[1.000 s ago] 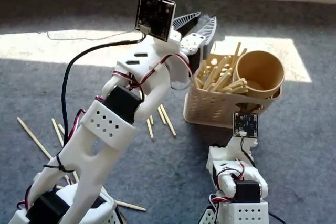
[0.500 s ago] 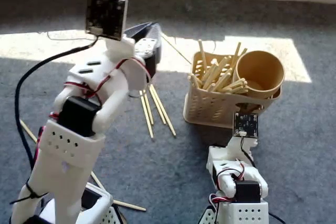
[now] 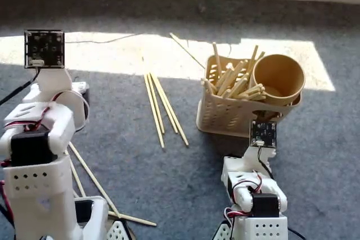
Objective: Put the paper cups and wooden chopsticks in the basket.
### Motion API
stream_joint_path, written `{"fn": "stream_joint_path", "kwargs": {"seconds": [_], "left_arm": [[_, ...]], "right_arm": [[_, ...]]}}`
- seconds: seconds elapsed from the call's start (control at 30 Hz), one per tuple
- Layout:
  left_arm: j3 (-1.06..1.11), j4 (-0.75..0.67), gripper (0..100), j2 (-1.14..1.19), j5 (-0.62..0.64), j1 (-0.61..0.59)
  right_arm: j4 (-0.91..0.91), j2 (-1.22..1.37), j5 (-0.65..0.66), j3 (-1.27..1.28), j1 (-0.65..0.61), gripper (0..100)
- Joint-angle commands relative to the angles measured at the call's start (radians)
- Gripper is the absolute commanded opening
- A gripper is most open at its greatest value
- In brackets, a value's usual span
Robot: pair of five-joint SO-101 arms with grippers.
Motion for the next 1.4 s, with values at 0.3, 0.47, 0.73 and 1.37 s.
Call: {"fn": "stream_joint_path", "kwargs": {"seconds": [0.3, 0.47, 0.73, 1.37], "left_arm": [[0.001, 0.416, 8, -0.016, -0.456, -0.2], [0.117, 0.431, 8, 0.027, -0.566, -0.234], [0.093, 0.428, 7, 0.421, -0.591, -0.309], [0.318, 0.29, 7, 0.527, -1.073, -0.765]], "right_arm": [[0.007, -0.002, 0.009, 0.102, -0.007, 0.8], [0.007, -0.002, 0.009, 0.102, -0.007, 0.8], [0.007, -0.002, 0.009, 0.102, -0.007, 0.8], [0.007, -0.002, 0.009, 0.102, -0.007, 0.8]]}}
